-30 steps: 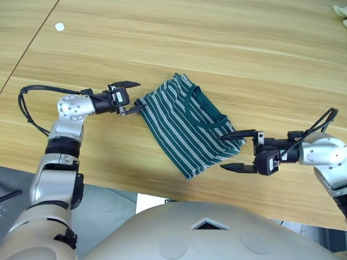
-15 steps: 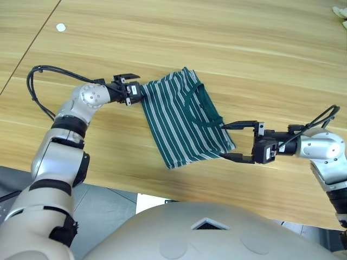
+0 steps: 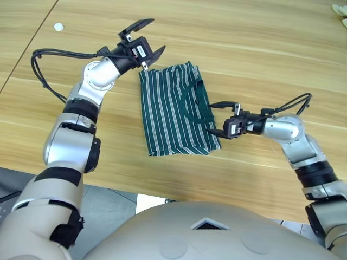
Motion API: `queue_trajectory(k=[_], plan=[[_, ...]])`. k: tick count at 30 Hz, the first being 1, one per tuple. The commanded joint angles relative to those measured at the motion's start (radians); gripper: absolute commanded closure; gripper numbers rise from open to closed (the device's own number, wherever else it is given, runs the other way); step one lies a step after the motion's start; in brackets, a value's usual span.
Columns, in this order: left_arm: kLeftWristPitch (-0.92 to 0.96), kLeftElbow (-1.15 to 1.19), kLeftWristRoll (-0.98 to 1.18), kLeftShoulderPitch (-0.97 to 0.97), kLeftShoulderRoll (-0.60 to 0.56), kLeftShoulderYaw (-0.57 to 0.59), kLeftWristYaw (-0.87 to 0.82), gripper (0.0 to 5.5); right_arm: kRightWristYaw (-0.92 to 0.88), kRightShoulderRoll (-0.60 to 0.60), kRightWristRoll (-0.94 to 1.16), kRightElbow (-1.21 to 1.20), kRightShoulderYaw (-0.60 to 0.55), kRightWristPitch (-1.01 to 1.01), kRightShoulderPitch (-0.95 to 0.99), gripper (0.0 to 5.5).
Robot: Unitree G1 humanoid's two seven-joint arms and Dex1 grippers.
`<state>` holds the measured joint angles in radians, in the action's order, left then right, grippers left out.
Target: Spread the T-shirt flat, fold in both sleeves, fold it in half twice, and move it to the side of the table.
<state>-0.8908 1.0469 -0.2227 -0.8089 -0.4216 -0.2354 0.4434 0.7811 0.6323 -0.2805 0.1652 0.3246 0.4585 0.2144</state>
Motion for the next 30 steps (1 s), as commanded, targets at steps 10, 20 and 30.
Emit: queue_trajectory(k=[10, 20, 30], plan=[[0.008, -0.191, 0.172, 0.137, 0.004, 0.054, 0.178, 2.09, -0.507, -0.257, -0.400, 0.623, 0.158, -0.045, 0.454, 1.47], [0.020, -0.212, 0.155, 0.163, 0.005, 0.056, 0.172, 2.09, -0.426, -0.125, -0.374, 0.634, 0.188, 0.036, 0.373, 1.47], [0.024, -0.243, 0.148, 0.203, 0.001, 0.045, 0.185, 2.09, -0.176, 0.111, -0.131, 0.145, 0.078, 0.039, 0.074, 1.47]])
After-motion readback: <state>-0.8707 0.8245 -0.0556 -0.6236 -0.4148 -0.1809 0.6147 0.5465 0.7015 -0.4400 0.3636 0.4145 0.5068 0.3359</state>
